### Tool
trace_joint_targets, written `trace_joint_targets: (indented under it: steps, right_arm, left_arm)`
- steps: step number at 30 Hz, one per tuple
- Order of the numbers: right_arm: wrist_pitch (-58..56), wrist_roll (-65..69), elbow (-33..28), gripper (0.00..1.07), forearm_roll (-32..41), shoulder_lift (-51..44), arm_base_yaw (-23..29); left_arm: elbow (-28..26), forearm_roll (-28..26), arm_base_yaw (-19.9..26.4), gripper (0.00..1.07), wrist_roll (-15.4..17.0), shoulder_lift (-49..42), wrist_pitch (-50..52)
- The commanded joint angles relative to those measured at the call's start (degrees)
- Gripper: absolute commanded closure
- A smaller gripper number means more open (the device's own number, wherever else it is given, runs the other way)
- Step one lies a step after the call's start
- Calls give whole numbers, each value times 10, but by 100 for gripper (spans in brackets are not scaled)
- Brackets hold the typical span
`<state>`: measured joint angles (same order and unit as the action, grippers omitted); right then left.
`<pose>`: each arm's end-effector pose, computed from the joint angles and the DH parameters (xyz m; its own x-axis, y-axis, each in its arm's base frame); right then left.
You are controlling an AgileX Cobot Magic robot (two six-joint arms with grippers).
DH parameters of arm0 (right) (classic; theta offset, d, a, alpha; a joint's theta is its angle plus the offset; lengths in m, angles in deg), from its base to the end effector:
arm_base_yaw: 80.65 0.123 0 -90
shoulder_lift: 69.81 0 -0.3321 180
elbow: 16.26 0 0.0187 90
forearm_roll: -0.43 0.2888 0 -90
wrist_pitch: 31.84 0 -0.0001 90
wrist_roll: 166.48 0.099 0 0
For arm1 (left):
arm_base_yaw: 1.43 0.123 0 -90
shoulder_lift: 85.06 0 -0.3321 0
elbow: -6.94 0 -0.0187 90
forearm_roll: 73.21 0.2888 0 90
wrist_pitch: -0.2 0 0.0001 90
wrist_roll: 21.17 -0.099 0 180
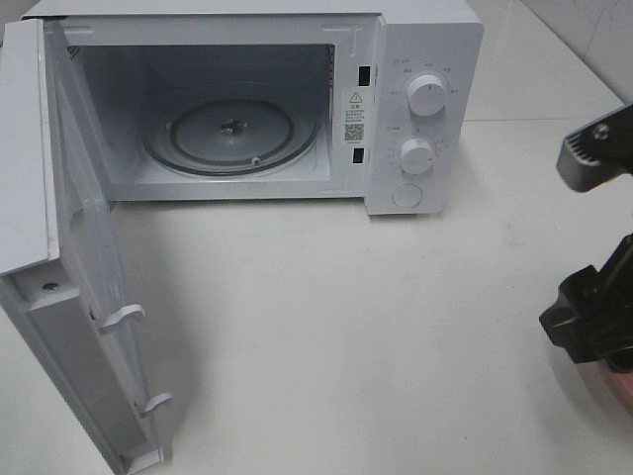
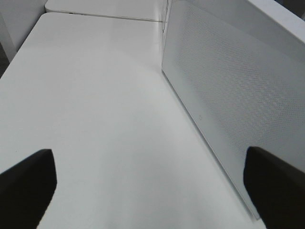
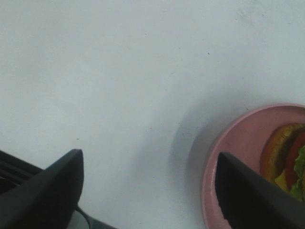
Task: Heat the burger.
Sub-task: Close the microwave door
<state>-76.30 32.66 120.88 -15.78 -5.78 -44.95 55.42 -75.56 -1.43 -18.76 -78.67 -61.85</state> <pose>0.1612 0.0919 0.2713 -0.7624 -0.3919 -0.5149 -0.3982 0.9114 -0.1040 -0.0164 -0.0036 0.2966 -0.4536 -0.0612 -0.8891 0.0045 0.9975 -0.0710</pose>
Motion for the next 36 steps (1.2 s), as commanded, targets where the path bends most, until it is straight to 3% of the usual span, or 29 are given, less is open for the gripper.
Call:
trace_joint_targets:
  steps: [1,5,19,30,36]
  right_arm:
    - [-56,-46,22,31,48,-34,-2]
    - [-123,-49,42,31,74,-83,-2]
    - [-181,-52,45,31,77,-209,-2]
    - [-183,-66,-7,31,90,-315,-5]
    - [-177,-81,-36,31,98,-354,-67]
  left_arm:
    - [1,-3,1,7,-1,-3,8]
    - [1,-3,1,7,-1,-3,8]
    - [1,-3,1,7,-1,-3,8]
    - [1,-3,1,7,-1,-3,8]
    - [1,-3,1,7,-1,-3,8]
